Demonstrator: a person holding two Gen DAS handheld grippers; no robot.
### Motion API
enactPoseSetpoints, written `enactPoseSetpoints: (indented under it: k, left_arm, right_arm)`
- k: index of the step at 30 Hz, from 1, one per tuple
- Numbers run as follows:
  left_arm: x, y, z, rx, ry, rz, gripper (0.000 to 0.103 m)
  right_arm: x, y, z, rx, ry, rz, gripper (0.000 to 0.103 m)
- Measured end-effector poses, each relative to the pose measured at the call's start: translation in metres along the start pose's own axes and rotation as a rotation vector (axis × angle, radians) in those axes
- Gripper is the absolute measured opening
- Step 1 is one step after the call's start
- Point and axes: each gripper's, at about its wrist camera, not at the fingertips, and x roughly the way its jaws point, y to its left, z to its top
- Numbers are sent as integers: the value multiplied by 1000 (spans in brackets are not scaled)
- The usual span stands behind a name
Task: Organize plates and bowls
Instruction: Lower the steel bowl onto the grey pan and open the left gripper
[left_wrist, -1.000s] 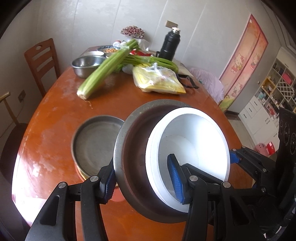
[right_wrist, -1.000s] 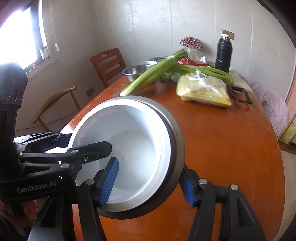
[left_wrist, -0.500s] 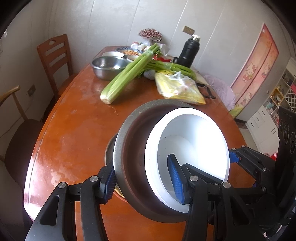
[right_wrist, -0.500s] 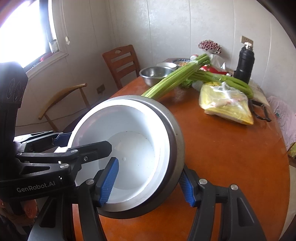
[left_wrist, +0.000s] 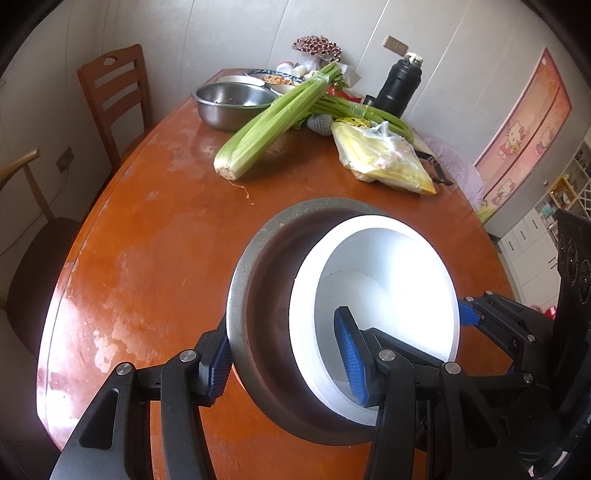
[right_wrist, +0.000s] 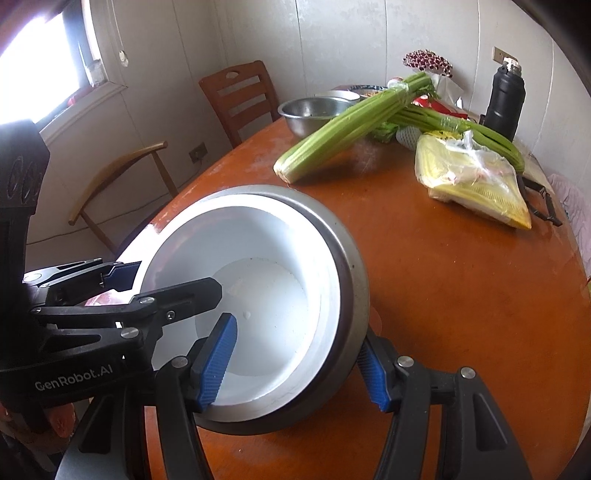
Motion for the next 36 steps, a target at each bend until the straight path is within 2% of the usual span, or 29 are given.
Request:
enactPoseSetpoints:
  k: [25, 36]
  left_arm:
    - [15, 2, -4, -5, 18, 6, 52]
    - [12, 4, -4, -8, 11, 31, 54]
  right_arm:
    - [22, -5, -3, 16, 46, -35, 63]
    - [19, -7, -4, 15, 25, -59, 63]
